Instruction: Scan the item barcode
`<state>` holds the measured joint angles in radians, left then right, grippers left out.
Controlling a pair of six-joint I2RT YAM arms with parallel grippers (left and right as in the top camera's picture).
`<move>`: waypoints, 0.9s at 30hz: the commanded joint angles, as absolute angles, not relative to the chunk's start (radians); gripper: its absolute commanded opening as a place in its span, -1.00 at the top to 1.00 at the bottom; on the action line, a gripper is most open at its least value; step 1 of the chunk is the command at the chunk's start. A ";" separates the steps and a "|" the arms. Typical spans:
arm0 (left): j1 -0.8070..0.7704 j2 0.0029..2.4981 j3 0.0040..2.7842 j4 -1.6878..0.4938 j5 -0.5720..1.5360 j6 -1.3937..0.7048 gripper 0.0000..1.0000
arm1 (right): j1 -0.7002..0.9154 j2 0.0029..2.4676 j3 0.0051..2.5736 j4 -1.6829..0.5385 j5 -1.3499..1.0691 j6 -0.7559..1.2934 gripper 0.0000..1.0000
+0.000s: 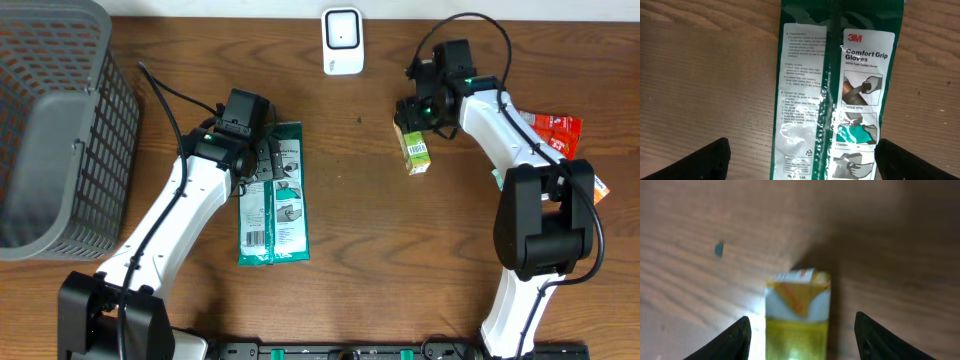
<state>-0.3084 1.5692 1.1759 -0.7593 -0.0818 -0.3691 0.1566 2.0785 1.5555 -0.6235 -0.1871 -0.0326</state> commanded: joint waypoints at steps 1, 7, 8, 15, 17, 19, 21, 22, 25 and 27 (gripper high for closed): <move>-0.304 1.575 1.182 -0.762 -0.091 -0.371 -0.86 | 0.177 2.089 1.555 -0.603 -0.158 -0.012 -0.17; -0.304 1.575 1.182 -0.762 -0.091 -0.371 -0.86 | 0.192 2.093 1.555 -0.613 -0.158 -0.012 0.07; -0.304 1.575 1.182 -0.762 -0.091 -0.371 -0.86 | 0.197 2.094 1.555 -0.622 -0.158 -0.011 0.08; -0.304 1.575 1.182 -0.762 -0.091 -0.371 -0.86 | 0.224 2.114 1.554 -0.628 -0.051 -0.011 0.28; -0.304 1.575 1.182 -0.762 -0.091 -0.371 -0.86 | 0.224 2.123 1.554 -0.624 -0.052 -0.012 0.27; -0.304 1.575 1.182 -0.762 -0.091 -0.371 -0.86 | 0.224 2.136 1.554 -0.619 -0.051 -0.012 0.19; -0.304 1.575 1.182 -0.762 -0.091 -0.371 -0.86 | 0.224 2.140 1.554 -0.616 -0.049 -0.014 0.16; -0.304 1.575 1.182 -0.762 -0.091 -0.371 -0.86 | 0.223 2.140 1.554 -0.610 -0.050 -0.016 0.21; -0.304 1.575 1.182 -0.762 -0.091 -0.371 -0.86 | 0.223 2.132 1.560 -0.598 -0.050 -0.016 0.34; -0.304 1.575 1.182 -0.762 -0.091 -0.371 -0.86 | 0.222 2.110 1.565 -0.609 -0.050 -0.016 0.38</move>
<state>-0.3084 1.5692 1.1759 -0.7589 -0.0818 -0.3691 0.2184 2.1330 1.5555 -0.6044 -0.0624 -0.0116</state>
